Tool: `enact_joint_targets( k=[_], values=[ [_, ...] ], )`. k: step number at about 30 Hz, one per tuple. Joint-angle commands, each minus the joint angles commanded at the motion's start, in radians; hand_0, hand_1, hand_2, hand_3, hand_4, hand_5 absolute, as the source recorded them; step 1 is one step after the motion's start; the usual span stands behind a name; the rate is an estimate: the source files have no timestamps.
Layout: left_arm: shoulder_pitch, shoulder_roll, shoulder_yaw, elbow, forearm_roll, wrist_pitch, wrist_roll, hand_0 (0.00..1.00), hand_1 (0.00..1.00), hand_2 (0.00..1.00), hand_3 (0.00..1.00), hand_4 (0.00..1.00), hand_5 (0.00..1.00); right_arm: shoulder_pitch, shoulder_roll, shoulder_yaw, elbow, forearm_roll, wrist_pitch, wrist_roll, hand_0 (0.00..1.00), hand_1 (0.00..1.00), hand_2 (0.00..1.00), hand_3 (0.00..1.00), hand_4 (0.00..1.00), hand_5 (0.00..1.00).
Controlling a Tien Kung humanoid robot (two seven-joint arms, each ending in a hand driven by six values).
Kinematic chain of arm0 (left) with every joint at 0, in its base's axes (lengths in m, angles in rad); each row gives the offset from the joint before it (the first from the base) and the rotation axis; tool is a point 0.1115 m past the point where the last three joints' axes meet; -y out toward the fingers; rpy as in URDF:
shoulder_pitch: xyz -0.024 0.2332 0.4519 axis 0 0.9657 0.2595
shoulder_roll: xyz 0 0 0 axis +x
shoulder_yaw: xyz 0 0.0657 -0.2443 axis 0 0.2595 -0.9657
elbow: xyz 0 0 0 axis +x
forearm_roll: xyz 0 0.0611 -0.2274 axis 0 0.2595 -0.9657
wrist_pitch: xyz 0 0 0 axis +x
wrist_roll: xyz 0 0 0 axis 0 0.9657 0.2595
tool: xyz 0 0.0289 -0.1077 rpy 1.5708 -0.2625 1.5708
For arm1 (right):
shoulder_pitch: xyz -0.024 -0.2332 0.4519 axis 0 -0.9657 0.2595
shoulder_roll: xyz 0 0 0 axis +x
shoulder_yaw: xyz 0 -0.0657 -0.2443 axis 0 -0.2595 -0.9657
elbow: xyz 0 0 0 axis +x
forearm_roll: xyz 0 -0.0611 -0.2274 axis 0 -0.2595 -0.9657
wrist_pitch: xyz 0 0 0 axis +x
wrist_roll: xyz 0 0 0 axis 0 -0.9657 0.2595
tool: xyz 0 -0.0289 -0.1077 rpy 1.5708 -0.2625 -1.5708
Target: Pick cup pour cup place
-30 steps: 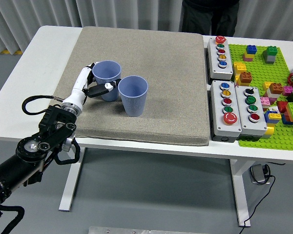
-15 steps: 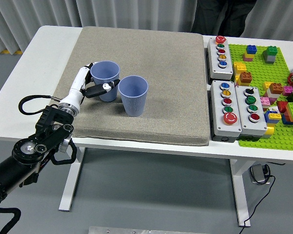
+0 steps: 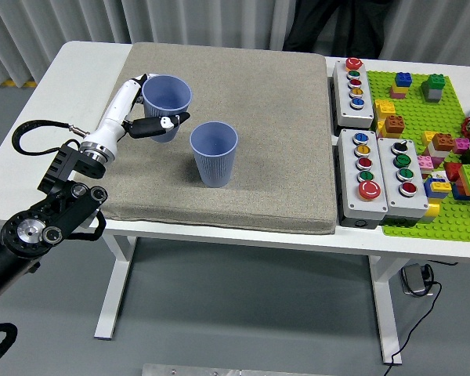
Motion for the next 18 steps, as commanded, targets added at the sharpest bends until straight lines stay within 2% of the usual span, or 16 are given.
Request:
enact_joint_targets(
  k=[3, 7, 12, 18],
  values=[
    [0.007, 0.012, -0.013, -0.041, 0.095, -0.010, 0.019, 0.495, 0.497, 0.557, 0.569, 0.879, 0.249, -0.001, 0.000, -0.002, 0.000, 0.003, -0.001, 0.001, 0.702, 0.692, 0.640, 0.600, 0.066, 0.424],
    [0.015, 0.024, -0.018, -0.084, 0.172, -0.023, 0.038, 0.495, 0.497, 0.557, 0.569, 0.879, 0.249, -0.003, 0.000, -0.001, 0.000, 0.002, 0.000, 0.000, 0.702, 0.692, 0.640, 0.600, 0.066, 0.424],
    [0.020, 0.039, -0.029, -0.120, 0.261, -0.032, 0.057, 0.494, 0.497, 0.556, 0.565, 0.870, 0.238, -0.005, 0.000, -0.002, -0.001, 0.004, -0.001, 0.001, 0.702, 0.691, 0.639, 0.600, 0.066, 0.424],
    [0.018, 0.059, -0.041, -0.159, 0.430, -0.036, 0.082, 0.494, 0.497, 0.555, 0.564, 0.867, 0.233, -0.006, -0.001, -0.006, -0.001, 0.013, -0.003, 0.003, 0.702, 0.692, 0.639, 0.600, 0.066, 0.422]
  ],
)
